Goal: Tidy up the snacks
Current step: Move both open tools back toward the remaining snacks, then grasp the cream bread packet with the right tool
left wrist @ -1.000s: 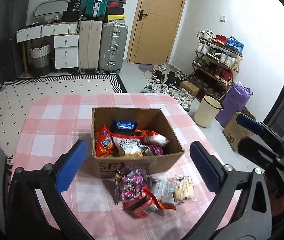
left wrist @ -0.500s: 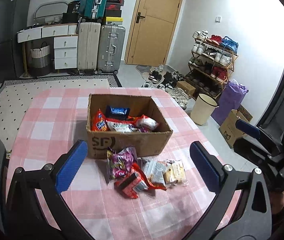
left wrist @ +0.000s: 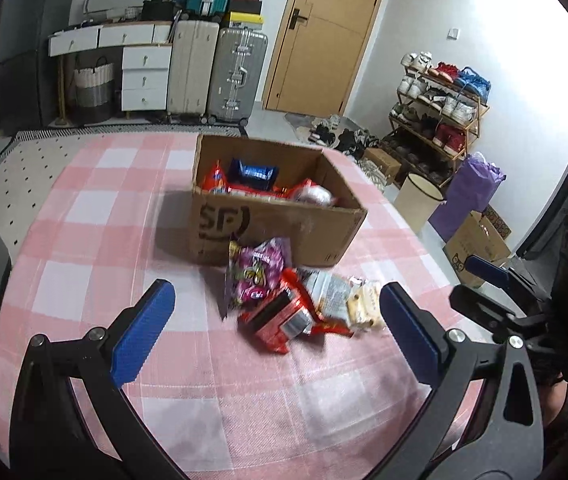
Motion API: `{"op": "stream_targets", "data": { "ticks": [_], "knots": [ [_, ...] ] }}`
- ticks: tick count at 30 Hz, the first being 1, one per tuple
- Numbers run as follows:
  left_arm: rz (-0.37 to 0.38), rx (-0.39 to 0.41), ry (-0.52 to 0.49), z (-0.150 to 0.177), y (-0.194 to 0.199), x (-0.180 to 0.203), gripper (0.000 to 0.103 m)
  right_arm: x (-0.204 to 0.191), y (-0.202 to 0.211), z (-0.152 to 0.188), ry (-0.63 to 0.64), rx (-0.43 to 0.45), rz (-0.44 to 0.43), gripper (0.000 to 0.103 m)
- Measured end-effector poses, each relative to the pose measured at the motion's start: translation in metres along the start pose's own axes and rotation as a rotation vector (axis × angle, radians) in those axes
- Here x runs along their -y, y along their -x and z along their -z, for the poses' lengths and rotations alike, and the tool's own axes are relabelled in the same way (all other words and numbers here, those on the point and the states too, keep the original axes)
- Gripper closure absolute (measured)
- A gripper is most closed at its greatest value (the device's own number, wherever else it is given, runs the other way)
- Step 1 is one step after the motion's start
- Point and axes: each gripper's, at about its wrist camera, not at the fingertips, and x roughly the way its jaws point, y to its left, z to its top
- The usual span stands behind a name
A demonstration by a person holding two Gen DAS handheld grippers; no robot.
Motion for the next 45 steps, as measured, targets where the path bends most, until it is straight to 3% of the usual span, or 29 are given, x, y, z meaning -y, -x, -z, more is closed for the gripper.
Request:
{"op": "stream_targets", "data": {
  "ticks": [12, 27, 31, 37, 45],
  "knots": [
    [0.016, -0.060, 0.037, 0.016, -0.034, -0.020, 0.001, 0.028, -0.076, 0.037, -0.095, -0.196, 0.084, 0.002],
    [0.031, -0.110, 0.092, 0.029, -0.061, -0.047, 0.001, 0.030, -0.130, 0.042, -0.073, -0.296, 0.148, 0.003],
    [0.038, -0.118, 0.105, 0.032, -0.066, -0.052, 0.001, 0.029, -0.145, 0.044, -0.057, -0.339, 0.194, 0.024],
    [0.040, -0.122, 0.128, 0.035, -0.069, -0.061, 0.001, 0.021, -0.154, 0.046, 0.027, -0.339, 0.246, 0.037],
    [0.042, -0.127, 0.145, 0.038, -0.069, -0.068, 0.001, 0.027, -0.151, 0.049, 0.022, -0.323, 0.197, 0.039]
  ]
}}
